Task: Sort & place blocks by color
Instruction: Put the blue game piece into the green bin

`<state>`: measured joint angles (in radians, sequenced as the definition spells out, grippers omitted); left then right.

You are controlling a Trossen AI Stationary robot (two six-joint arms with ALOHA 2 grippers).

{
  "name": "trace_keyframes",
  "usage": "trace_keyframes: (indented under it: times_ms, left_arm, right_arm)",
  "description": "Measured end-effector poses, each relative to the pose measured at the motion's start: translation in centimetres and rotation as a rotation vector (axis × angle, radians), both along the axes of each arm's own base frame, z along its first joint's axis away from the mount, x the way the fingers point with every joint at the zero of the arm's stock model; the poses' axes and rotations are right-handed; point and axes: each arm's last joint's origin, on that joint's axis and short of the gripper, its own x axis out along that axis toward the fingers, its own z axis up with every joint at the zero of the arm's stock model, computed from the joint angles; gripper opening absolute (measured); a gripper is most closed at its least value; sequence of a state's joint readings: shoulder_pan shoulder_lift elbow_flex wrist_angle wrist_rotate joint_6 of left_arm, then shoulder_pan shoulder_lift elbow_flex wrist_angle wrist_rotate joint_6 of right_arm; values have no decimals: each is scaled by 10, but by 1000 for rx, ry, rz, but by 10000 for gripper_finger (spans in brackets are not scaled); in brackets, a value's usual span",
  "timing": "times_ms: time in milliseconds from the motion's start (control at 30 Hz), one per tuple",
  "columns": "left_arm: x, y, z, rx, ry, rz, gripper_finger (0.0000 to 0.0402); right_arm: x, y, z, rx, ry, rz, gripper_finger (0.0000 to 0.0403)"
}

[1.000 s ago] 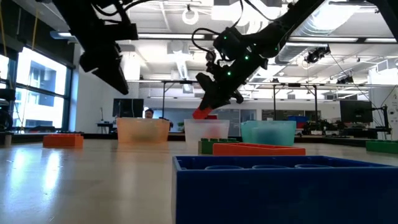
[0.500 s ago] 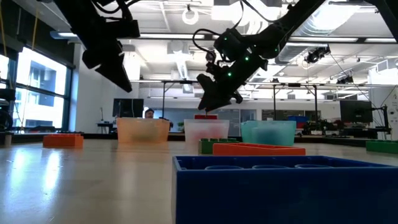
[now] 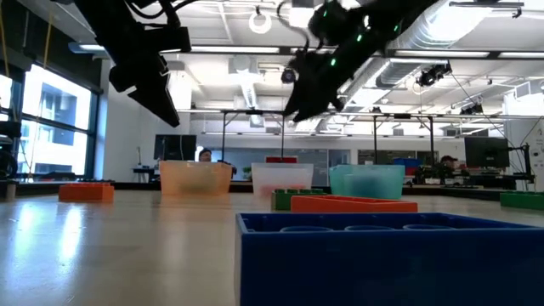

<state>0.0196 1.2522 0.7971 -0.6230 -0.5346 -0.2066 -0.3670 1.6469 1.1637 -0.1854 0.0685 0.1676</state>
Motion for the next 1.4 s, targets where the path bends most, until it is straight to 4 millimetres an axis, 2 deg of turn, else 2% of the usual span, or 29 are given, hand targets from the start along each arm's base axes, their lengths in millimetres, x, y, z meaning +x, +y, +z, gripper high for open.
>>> trace_keyframes:
  times_ms: [167,400,633,967,1133,1233,1400]
  left_arm:
    - [0,0,0,0,1,0,200]
    - [0,0,0,4,6,-8,200]
    - [0,0,0,3,9,-16,200]
    - [8,-3,3,-58,-35,-155,200]
    - [10,-3,4,-53,-50,-163,200]
    - [10,-3,4,-53,-51,-162,200]
    - [10,-3,4,-53,-51,-162,200]
  right_arm:
    - [-17,29,26,50,9,61,194]
    - [-30,72,35,128,96,129,194]
    - [-33,114,28,196,195,225,194]
    - [-40,157,23,383,242,117,194]
    - [-58,176,15,403,432,138,194]
    - [-72,188,11,446,548,53,194]
    - [-87,209,9,515,638,-51,194]
